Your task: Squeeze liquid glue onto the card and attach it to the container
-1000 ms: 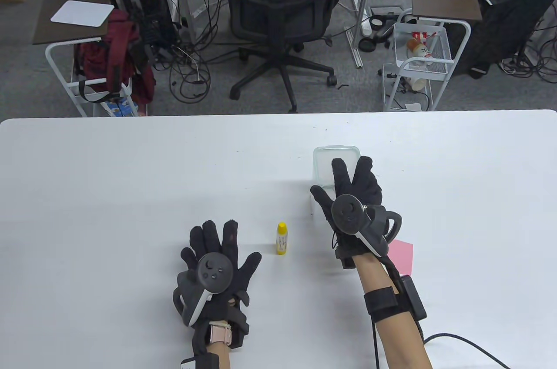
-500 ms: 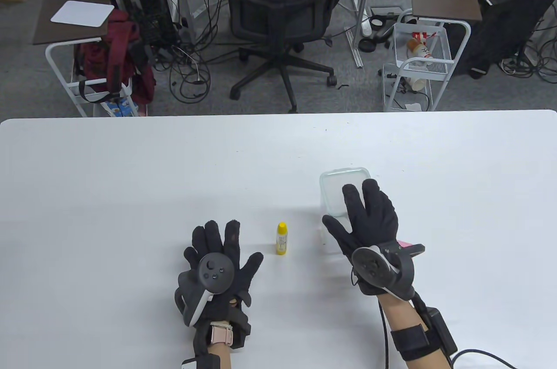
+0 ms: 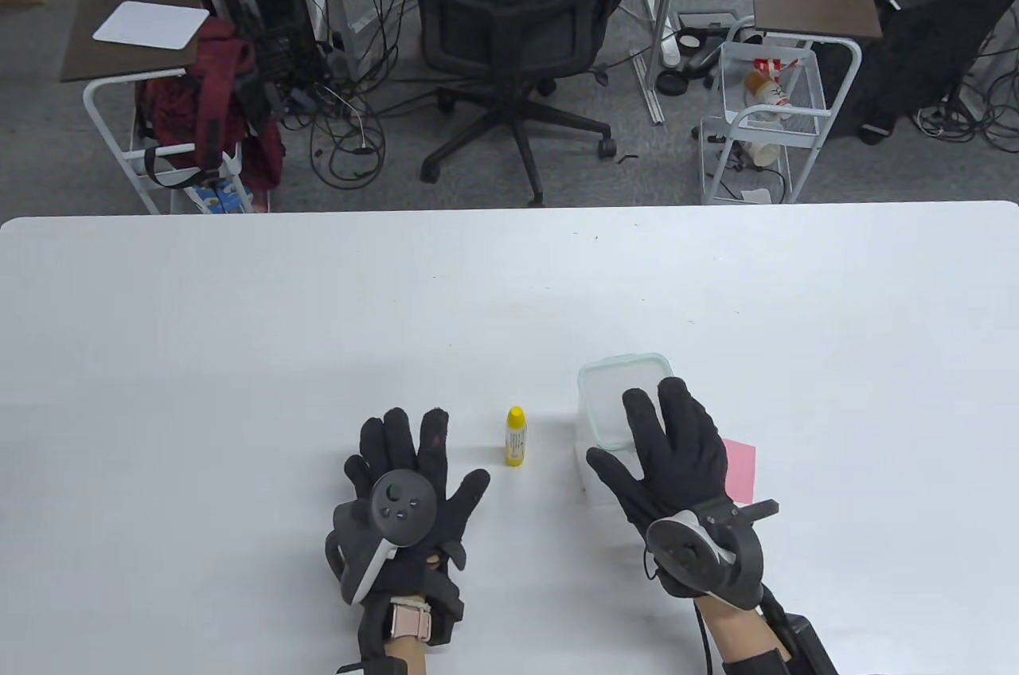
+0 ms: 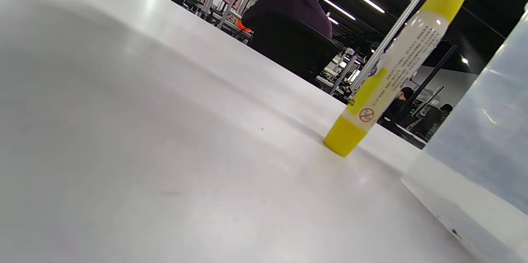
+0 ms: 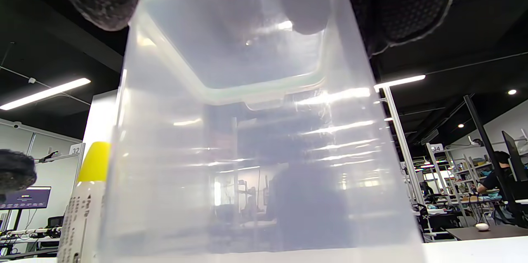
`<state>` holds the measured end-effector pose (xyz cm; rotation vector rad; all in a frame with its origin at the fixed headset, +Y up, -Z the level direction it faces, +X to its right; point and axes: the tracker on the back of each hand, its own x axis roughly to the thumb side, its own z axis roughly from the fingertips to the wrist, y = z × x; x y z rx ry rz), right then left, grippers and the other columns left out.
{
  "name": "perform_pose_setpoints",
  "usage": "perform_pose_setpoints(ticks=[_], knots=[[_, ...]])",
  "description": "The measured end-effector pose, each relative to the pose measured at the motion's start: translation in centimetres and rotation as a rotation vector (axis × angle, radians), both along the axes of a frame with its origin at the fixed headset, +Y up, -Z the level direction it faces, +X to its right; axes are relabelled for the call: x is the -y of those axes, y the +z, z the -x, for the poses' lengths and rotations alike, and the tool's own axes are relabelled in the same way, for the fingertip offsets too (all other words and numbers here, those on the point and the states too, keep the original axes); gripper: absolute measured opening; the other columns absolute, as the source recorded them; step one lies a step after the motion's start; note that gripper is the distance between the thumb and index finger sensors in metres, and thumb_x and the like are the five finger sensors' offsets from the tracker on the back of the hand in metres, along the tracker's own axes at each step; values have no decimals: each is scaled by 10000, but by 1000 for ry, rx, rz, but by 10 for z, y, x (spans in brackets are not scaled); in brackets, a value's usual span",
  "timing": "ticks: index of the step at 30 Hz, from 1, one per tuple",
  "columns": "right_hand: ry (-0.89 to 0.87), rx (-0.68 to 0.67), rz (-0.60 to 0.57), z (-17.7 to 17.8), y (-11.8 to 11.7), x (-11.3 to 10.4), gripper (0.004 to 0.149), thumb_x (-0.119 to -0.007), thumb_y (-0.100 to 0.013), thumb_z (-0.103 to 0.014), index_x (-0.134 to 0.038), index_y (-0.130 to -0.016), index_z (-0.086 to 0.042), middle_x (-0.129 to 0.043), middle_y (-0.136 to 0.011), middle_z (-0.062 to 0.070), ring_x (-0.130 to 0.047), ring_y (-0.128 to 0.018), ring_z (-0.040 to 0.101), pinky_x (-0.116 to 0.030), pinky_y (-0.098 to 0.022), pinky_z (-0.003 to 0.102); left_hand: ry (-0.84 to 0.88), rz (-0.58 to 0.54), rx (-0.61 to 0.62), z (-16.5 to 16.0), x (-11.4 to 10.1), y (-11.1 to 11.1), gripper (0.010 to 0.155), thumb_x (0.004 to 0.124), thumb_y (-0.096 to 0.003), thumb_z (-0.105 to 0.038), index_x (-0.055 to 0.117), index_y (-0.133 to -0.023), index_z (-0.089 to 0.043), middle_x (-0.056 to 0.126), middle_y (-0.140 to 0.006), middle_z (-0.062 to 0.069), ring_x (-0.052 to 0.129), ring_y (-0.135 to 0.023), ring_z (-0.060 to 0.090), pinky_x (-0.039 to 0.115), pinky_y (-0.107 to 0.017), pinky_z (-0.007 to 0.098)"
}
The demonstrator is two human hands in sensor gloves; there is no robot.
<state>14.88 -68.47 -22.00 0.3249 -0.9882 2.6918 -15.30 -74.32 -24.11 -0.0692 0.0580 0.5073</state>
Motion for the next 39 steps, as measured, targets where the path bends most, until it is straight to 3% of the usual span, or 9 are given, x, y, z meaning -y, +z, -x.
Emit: perform_pose_setpoints(ticks=[9,12,14,17,19,22,24,28,39], knots=[[63,2,56,-3,5,2,750,-547,-605,-685,-568,-1135,-154,-530,-1149,275,-763,-851,566,-705,-610,633,-2,5,15,-2,0,0,866,520,-425,-786,116,-1130,-487,10,-1249,-35,-69,-1149,241,37,-808,515],[25,-40,124,-9,7,-6,792,-477,-613,-703,-506,-1173,-144,-442,-1178,311,-694,-895,609,-659,-631,670,-5,10,18,-3,0,-1,870,520,-425,-786,112,-1131,-485,18,-1251,-30,-61,-1152,244,47,-811,517],[-46,-79,95,-19,13,-18,806,-445,-618,-697,-465,-1185,-126,-420,-1182,322,-671,-904,626,-642,-638,680,-6,12,20,-4,0,-1,869,521,-425,-785,112,-1130,-486,24,-1252,-29,-52,-1154,247,53,-813,518],[-93,-58,45,-42,19,-31,706,-467,-646,-597,-483,-1167,-120,-468,-1165,300,-688,-916,563,-649,-648,649,0,14,27,-5,0,-1,871,523,-427,-783,110,-1130,-478,36,-1254,-20,-35,-1157,256,64,-817,511],[-130,15,43,-65,19,-34,612,-529,-653,-502,-543,-1114,-99,-583,-1103,236,-767,-856,472,-698,-636,574,19,18,38,-6,1,-2,871,529,-431,-777,98,-1125,-474,37,-1250,-11,-17,-1152,275,56,-823,461],[-187,69,105,-98,8,-20,471,-622,-633,-372,-630,-1030,-118,-712,-993,167,-867,-724,364,-781,-557,478,43,31,52,-10,4,-2,879,543,-432,-771,88,-1120,-467,47,-1250,-6,19,-1157,279,85,-839,444],[-250,86,202,-114,-2,3,412,-647,-624,-319,-665,-991,-131,-757,-937,139,-893,-659,320,-803,-507,444,61,36,61,-16,7,-2,885,561,-434,-762,82,-1116,-464,63,-1253,-7,45,-1163,277,115,-852,437],[-274,105,299,-120,-14,33,374,-668,-609,-283,-703,-951,-135,-800,-874,133,-916,-579,275,-825,-440,403,95,27,79,-28,8,-2,909,608,-438,-734,76,-1112,-436,115,-1256,-12,120,-1174,272,186,-877,421],[-314,77,283,-122,-15,40,370,-667,-606,-295,-716,-938,-140,-815,-857,122,-926,-558,265,-833,-419,392,163,67,87,-64,17,-41,1023,784,-425,-611,75,-1097,-307,290,-1225,-42,420,-1162,224,442,-895,348]])
